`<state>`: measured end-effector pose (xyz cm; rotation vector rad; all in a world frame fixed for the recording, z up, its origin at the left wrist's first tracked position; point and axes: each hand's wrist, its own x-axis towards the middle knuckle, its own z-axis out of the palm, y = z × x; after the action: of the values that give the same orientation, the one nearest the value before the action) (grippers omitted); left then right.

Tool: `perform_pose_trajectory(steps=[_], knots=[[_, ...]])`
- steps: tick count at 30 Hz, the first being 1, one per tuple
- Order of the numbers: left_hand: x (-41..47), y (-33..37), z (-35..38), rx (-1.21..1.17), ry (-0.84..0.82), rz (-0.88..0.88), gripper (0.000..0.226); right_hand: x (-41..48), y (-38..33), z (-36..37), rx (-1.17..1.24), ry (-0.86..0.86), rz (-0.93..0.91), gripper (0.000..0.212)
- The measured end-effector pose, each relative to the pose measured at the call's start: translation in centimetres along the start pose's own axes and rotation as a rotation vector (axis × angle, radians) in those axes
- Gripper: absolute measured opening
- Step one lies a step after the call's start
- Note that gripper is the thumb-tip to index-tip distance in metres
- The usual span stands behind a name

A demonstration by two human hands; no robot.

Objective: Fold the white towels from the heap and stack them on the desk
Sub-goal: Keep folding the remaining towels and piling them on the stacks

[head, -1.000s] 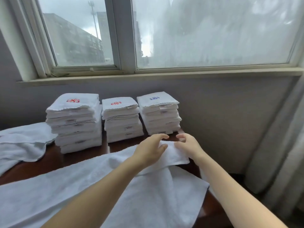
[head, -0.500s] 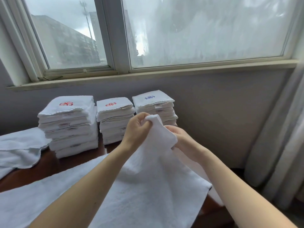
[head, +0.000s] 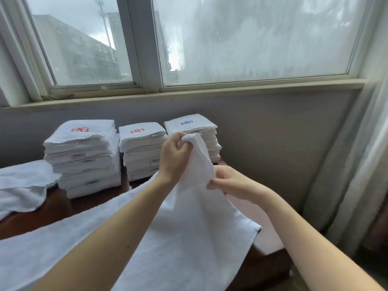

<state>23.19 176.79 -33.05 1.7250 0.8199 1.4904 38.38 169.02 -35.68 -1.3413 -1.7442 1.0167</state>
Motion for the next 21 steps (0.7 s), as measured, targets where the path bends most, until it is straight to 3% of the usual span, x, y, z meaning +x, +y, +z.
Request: perform_pose_trajectory(steps=[3,6,8,10,12,16,18,21], knots=[[0.2,-0.3,0.9,0.001,0.023,-0.026,0.012,-1.1,0.4,-0.5,-0.020,0.103,0.054,0.015],[0.0,-1.2,1.9,0.073,-0.063,-0.006,0.008,-1.9,0.6,-2.2,-0.076,0.332,0.138,0.006],[-0.4,-2.5,2.5,0.273,-0.247,0.038,0.026,-2.6,1.3,-3.7,-0.251,0.416,0.264,0.021],[-1.2,-3.7,2.7,0.464,-0.405,0.022,0.052,-3.4,2.4,-4.6,-0.568,0.395,0.423,0.044],[-1.8,-4.6,2.3,0.502,-0.437,-0.015,0.054,-3.8,3.6,-4.6,-0.720,0.430,0.496,0.056],[-2.7,-5.2,-0.2,0.560,-0.466,-0.039,0.032,-2.9,4.1,-3.0,-0.599,0.490,0.282,0.046],[-3.8,-5.2,-1.6,0.647,-0.534,-0.041,0.025,-2.0,4.0,-1.4,-0.601,0.387,0.171,0.035],[-6.1,-5.4,-3.8,0.808,-0.644,-0.034,0.034,-1.0,4.4,1.5,-0.609,0.221,0.103,0.030]])
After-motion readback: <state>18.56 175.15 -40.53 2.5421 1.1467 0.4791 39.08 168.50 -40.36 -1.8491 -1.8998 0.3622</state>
